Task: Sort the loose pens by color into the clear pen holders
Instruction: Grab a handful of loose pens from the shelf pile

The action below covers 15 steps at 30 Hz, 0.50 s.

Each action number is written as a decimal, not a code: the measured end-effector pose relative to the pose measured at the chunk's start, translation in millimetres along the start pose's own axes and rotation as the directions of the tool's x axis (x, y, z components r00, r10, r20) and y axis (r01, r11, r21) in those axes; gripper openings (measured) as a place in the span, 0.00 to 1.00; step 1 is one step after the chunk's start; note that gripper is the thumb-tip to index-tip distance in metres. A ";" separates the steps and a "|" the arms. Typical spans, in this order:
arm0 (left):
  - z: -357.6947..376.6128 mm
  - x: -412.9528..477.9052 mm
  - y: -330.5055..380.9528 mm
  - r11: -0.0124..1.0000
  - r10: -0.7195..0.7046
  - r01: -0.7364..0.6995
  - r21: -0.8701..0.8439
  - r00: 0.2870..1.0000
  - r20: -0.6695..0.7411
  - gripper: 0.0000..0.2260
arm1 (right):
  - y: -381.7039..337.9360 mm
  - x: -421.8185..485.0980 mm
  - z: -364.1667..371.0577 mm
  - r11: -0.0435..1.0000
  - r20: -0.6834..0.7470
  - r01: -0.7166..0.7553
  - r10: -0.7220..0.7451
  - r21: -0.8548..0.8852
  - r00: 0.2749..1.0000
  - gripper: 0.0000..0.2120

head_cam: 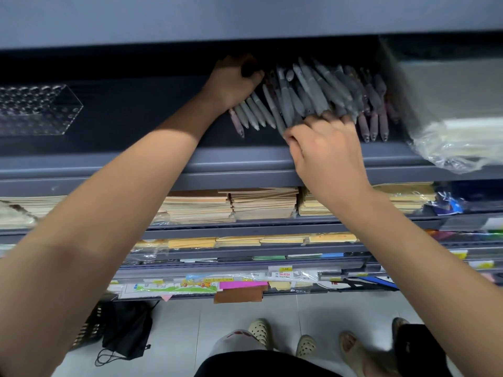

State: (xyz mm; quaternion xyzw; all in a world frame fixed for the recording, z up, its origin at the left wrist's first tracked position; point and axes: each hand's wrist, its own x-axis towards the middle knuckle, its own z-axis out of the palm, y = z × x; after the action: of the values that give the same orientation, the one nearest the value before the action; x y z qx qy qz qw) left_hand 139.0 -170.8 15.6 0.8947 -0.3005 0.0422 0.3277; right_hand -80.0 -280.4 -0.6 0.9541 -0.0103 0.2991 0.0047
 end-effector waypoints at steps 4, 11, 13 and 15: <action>1.1 2.1 5.1 1.000 -0.003 0.004 -0.009 0.993 0.115 0.19 | 1.2 4.4 2.0 0.997 -0.022 -0.082 0.082 -0.010 0.996 0.07; 6.6 9.4 7.2 0.991 -0.029 0.052 -0.121 0.982 0.185 0.16 | 1.8 12.0 8.0 0.986 -0.053 -0.168 0.168 0.010 0.984 0.13; 6.7 8.8 6.6 0.991 -0.020 0.043 -0.124 0.983 0.184 0.21 | 2.6 11.1 8.4 0.980 -0.065 -0.194 0.197 0.055 0.978 0.13; 6.3 7.2 8.1 0.993 -0.026 0.049 -0.110 0.978 0.206 0.27 | 5.7 8.7 8.9 0.967 -0.044 -0.231 0.237 0.106 0.971 0.12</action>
State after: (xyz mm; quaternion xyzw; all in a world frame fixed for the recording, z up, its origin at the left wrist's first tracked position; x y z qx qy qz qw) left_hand 139.5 -183.2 17.2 0.8796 -0.3176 -0.0733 0.3464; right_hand -68.0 -286.4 -3.0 0.9364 -0.1076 0.3247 -0.0781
